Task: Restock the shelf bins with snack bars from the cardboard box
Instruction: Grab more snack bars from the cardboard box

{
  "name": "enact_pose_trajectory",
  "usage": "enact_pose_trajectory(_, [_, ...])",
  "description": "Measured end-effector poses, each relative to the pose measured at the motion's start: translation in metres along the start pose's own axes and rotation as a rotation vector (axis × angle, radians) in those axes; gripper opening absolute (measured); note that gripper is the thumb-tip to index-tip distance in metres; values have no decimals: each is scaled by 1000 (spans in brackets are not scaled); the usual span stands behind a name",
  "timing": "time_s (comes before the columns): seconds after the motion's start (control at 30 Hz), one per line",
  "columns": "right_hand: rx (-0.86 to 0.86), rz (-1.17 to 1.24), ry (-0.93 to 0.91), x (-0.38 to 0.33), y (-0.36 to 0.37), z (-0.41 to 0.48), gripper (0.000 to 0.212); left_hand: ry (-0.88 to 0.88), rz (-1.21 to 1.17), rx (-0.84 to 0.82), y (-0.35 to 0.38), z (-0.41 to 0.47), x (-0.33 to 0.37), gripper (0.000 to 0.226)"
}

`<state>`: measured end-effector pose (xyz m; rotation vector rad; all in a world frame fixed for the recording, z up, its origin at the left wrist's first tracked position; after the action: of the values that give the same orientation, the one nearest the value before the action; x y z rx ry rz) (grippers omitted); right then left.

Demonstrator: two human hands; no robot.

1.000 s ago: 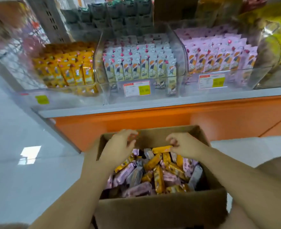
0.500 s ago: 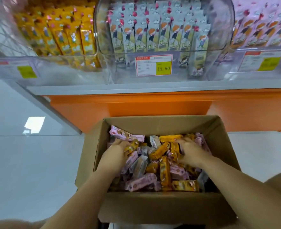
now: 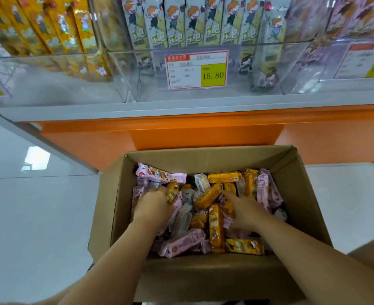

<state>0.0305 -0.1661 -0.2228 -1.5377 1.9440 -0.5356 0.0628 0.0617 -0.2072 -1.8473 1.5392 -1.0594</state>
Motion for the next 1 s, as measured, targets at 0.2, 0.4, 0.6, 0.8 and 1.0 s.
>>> enact_pose_trajectory(0.2, [44, 96, -35, 1, -16, 9, 84, 78, -122, 109, -8, -4, 13, 44])
enact_pose_trajectory(0.4, [17, 10, -44, -5, -21, 20, 77, 231, -417, 230, -13, -13, 45, 33])
enact_pose_trajectory(0.6, [149, 331, -119, -5, -41, 11, 69, 197, -452, 114, 14, -13, 65, 39])
enact_pose_trajectory(0.8, [226, 805, -78, 1, -36, 8, 84, 217, -450, -48, 22, -2, 81, 48])
enact_pose_trajectory(1.0, [226, 843, -43, 13, -39, 8, 78, 281, -419, -151, 45, 0, 88, 79])
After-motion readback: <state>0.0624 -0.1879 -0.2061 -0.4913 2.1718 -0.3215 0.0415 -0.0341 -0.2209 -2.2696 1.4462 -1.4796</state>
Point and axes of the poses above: each hand's wrist, its own z-axis towards the middle knuckle, its own y-axis out of the palm, x = y × z, the point moved 7 cm from there along z, towards the middle knuckle, and after that the axes turned 3 degrees about y, right-handed, at the moved point
